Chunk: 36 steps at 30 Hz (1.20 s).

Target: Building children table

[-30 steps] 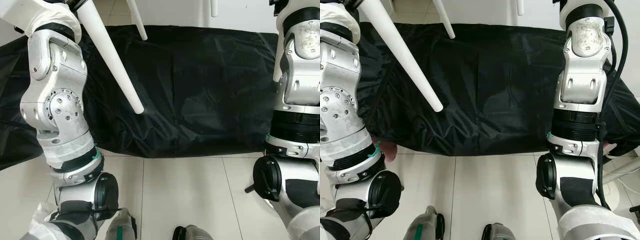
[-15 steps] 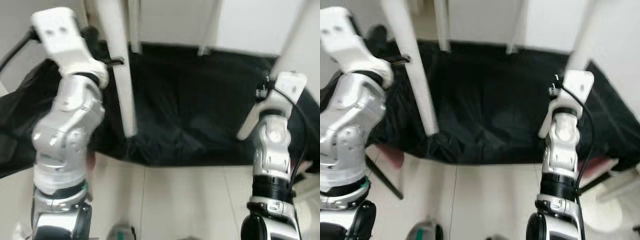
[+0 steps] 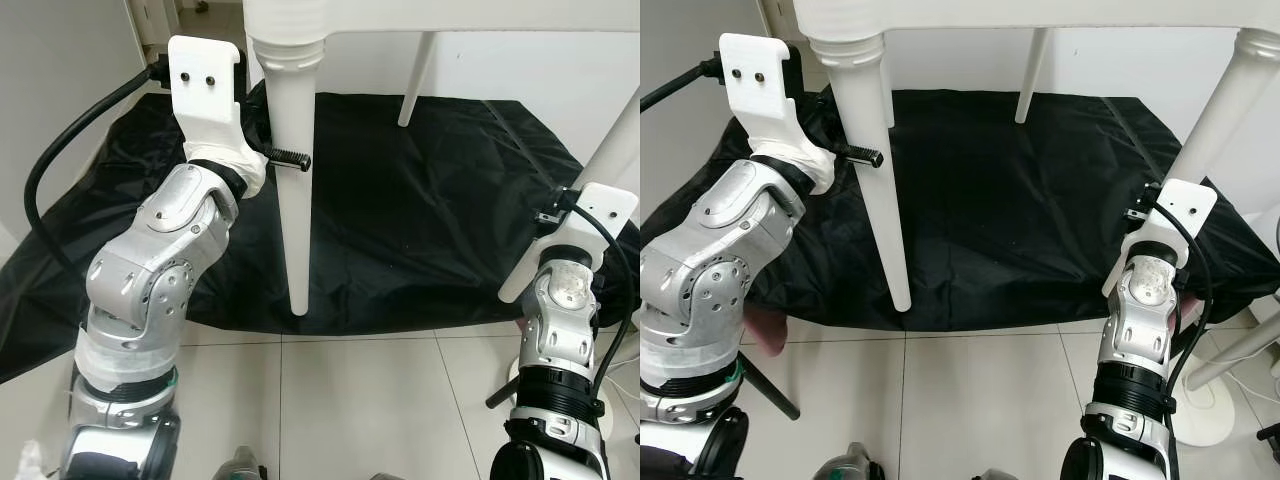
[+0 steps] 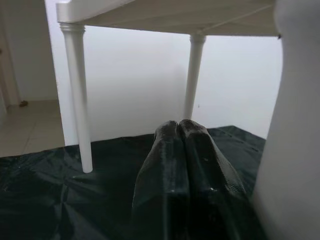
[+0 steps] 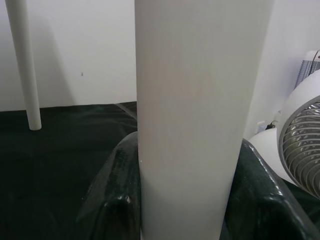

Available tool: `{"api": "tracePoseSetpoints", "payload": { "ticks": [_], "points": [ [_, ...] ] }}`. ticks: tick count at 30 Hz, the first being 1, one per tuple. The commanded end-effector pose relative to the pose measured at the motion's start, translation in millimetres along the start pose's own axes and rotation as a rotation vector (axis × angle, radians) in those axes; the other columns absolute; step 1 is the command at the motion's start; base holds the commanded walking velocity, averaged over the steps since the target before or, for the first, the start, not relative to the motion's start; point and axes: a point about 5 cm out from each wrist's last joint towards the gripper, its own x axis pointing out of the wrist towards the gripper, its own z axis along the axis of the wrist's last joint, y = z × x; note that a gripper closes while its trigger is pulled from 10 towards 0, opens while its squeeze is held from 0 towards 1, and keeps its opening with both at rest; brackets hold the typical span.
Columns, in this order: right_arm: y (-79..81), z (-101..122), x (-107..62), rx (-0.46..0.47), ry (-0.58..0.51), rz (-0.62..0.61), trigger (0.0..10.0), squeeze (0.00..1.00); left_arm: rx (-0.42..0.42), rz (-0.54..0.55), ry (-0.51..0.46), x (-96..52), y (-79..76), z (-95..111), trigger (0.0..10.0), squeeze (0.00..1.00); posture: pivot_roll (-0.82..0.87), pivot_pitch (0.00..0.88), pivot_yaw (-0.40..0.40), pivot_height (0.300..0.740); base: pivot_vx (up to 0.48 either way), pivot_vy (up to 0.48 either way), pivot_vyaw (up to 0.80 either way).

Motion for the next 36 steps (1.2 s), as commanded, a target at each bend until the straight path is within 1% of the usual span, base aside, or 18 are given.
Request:
{"api": "tracePoseSetpoints", "payload": {
  "ticks": [1,2,3,4,5,6,7,8,9,12,13,16,17,20,22,29,30,36],
  "points": [
    [6.2,4.1,0.7,-0.008,-0.037,0.028,10.0,0.00,-0.005,-0.057,-0.012,-1.8,-7.7,1.7,10.0,0.45,0.04,0.000,0.000,0.740,0.000,0.000,0.00],
    [6.2,4.1,0.7,-0.008,-0.037,0.028,10.0,0.00,-0.005,-0.057,-0.012,-1.8,-7.7,1.7,10.0,0.45,0.04,0.000,0.000,0.740,0.000,0.000,0.00],
    [6.2,5.5,1.4,0.002,-0.046,0.025,10.0,0.00,-0.006,-0.063,-0.011,-2.0,-8.1,2.2,10.0,1.00,0.04,0.000,0.000,0.740,0.000,0.000,0.00],
    [6.2,5.5,1.4,0.002,-0.046,0.025,10.0,0.00,-0.006,-0.063,-0.011,-2.0,-8.1,2.2,10.0,1.00,0.04,0.000,0.000,0.740,0.000,0.000,0.00],
    [7.9,10.1,3.2,0.012,-0.062,0.031,10.0,0.00,0.004,-0.074,-0.015,-1.3,-7.4,4.0,10.0,0.64,0.04,0.000,0.000,0.740,0.000,0.000,0.00],
    [9.7,15.3,5.3,0.027,-0.077,0.038,10.0,0.00,0.008,-0.083,-0.015,-0.7,-7.0,5.4,10.0,0.00,0.04,0.144,0.003,0.740,0.000,0.000,0.00],
    [9.7,15.3,5.3,0.027,-0.077,0.038,10.0,0.00,0.008,-0.083,-0.015,-0.7,-7.0,5.4,10.0,0.00,0.04,0.144,0.003,0.740,0.000,0.000,0.00],
    [11.6,21.3,7.5,0.033,-0.095,0.045,8.4,0.00,0.010,-0.092,-0.014,-0.4,-6.9,6.7,10.0,0.00,0.04,0.144,0.003,0.740,0.000,0.000,0.00],
    [13.2,27.3,9.1,0.047,-0.113,0.052,4.4,0.00,0.016,-0.101,-0.013,-0.3,-7.1,8.4,10.0,0.00,0.04,0.145,0.002,0.740,0.000,0.000,0.00],
    [14.0,30.7,10.0,0.056,-0.124,0.056,4.4,0.00,0.019,-0.107,-0.012,-0.4,-7.4,9.4,10.0,0.00,0.04,0.145,0.002,0.740,0.000,0.000,0.00],
    [16.2,37.9,11.5,0.068,-0.145,0.067,0.0,0.00,0.015,-0.122,-0.009,0.0,-7.2,11.8,10.0,0.00,0.04,0.145,0.002,0.740,0.000,0.000,0.00],
    [17.8,43.9,12.8,0.081,-0.161,0.073,0.0,0.00,0.016,-0.137,-0.001,0.3,-7.0,13.5,10.0,0.00,0.04,0.145,0.002,0.740,0.000,0.000,0.00],
    [20.1,57.7,16.1,0.110,-0.191,0.086,0.0,0.00,0.025,-0.162,0.008,0.2,-6.4,17.1,10.0,0.00,0.05,0.148,-0.003,0.740,0.000,0.000,0.00],
    [22.2,69.0,18.6,0.129,-0.220,0.103,0.0,0.00,0.037,-0.179,0.009,0.6,-5.7,20.5,10.0,0.00,0.05,0.148,-0.005,0.740,0.000,0.000,0.00],
    [26.1,91.6,22.2,0.173,-0.277,0.133,0.0,0.00,0.051,-0.199,0.004,1.5,-4.7,25.7,10.0,0.00,0.05,0.147,-0.007,0.740,0.000,0.000,0.00],
    [28.2,102.6,23.1,0.194,-0.308,0.143,0.0,0.00,0.066,-0.195,0.007,1.3,-3.9,23.3,10.0,0.00,0.05,0.147,-0.007,0.740,0.000,0.000,0.00],
    [29.2,103.3,23.9,0.195,-0.303,0.147,10.0,0.00,0.072,-0.203,0.007,1.4,-4.1,24.1,10.0,0.00,0.05,0.143,-0.013,0.740,0.000,0.000,0.00],
    [31.4,110.3,31.2,0.205,-0.307,0.159,10.0,0.00,0.090,-0.203,0.004,4.7,1.1,30.1,10.0,0.00,0.05,0.141,-0.013,0.740,0.000,0.000,0.00]
  ]
}}
